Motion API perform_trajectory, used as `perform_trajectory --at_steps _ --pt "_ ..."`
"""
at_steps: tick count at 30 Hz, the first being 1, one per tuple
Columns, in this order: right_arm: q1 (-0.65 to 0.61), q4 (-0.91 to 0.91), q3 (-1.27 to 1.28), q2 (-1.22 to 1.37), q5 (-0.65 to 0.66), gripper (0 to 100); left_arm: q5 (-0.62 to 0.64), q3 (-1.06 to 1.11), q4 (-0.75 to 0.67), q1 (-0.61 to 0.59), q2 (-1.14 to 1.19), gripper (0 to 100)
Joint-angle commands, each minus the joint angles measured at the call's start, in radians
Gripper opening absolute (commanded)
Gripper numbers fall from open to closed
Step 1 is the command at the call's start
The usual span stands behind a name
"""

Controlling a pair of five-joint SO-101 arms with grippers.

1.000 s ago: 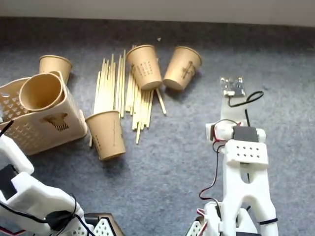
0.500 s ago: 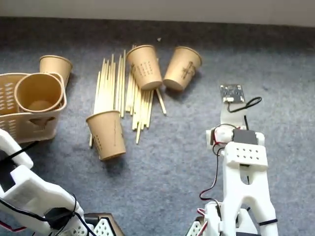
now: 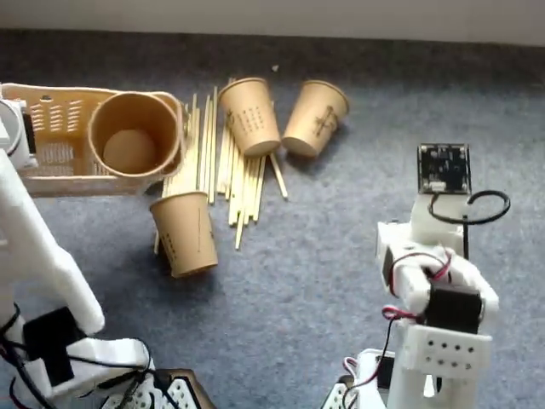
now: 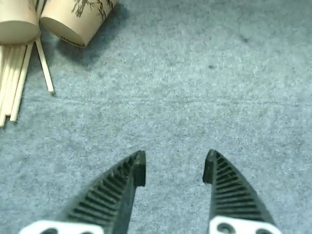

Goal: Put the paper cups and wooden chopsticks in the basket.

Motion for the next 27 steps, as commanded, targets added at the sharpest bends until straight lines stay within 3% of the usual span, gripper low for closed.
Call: perform_trajectory --at_steps 1,5,9,15,20,23,27 --pt "0.013 0.035 0.01 -0.151 0.012 20.3 0.049 0.015 0.0 0.067 -0.193 0" --pt "0.015 0.027 0.077 -0.265 0.029 20.3 0.091 0.05 0.0 0.16 -0.309 0" --pt "0.036 0.036 0.117 -0.326 0.101 20.3 0.155 0.139 0.0 0.341 -0.332 0" --pt "0.315 0.025 0.13 -0.38 0.098 20.3 0.253 0.243 -0.003 0.618 -0.331 0" --pt "0.475 0.027 0.137 -0.426 0.071 20.3 0.269 0.278 -0.041 0.68 -0.328 0" --pt "0.476 0.036 0.139 -0.461 -0.012 20.3 0.27 0.292 -0.051 0.734 -0.286 0" --pt "0.476 0.036 0.14 -0.509 -0.029 20.3 0.301 0.288 -0.051 0.806 -0.154 0"
